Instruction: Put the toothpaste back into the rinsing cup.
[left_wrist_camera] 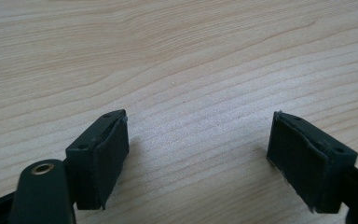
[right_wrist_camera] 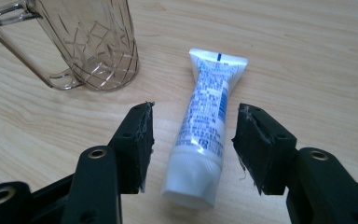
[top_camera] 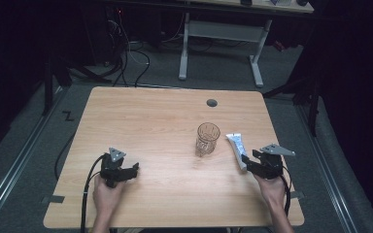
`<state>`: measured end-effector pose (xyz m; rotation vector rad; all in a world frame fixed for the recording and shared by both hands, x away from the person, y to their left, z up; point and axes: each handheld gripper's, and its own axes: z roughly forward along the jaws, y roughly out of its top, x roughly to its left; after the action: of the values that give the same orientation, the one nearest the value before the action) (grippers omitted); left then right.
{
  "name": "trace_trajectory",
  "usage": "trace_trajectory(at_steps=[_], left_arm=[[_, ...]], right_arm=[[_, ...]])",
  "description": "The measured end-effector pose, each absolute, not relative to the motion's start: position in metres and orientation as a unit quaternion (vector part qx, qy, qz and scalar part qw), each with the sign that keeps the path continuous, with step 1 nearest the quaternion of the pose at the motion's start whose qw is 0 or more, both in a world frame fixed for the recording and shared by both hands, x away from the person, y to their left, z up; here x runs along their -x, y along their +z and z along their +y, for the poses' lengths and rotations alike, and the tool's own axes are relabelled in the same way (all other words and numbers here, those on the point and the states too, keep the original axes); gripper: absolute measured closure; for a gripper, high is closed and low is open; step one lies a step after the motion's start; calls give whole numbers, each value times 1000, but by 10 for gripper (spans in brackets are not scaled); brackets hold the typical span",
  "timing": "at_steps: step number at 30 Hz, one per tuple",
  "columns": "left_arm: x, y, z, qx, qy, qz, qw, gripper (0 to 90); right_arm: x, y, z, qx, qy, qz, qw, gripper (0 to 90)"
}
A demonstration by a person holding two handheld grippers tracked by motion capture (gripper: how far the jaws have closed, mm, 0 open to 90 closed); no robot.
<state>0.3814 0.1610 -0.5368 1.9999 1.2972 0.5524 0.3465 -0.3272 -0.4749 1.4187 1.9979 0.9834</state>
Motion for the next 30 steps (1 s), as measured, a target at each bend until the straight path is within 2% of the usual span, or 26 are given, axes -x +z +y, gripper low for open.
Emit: trace_trajectory(at_steps=[18,30], left_arm=[[-381,-537,161,-769,213,498,341,205],[-381,-537,161,-769,212,498,340,205]], right_arm=[[-387,-463,-316,-518,322,758,233,471],[-415,-462,-312,-529,283,773,207,448]])
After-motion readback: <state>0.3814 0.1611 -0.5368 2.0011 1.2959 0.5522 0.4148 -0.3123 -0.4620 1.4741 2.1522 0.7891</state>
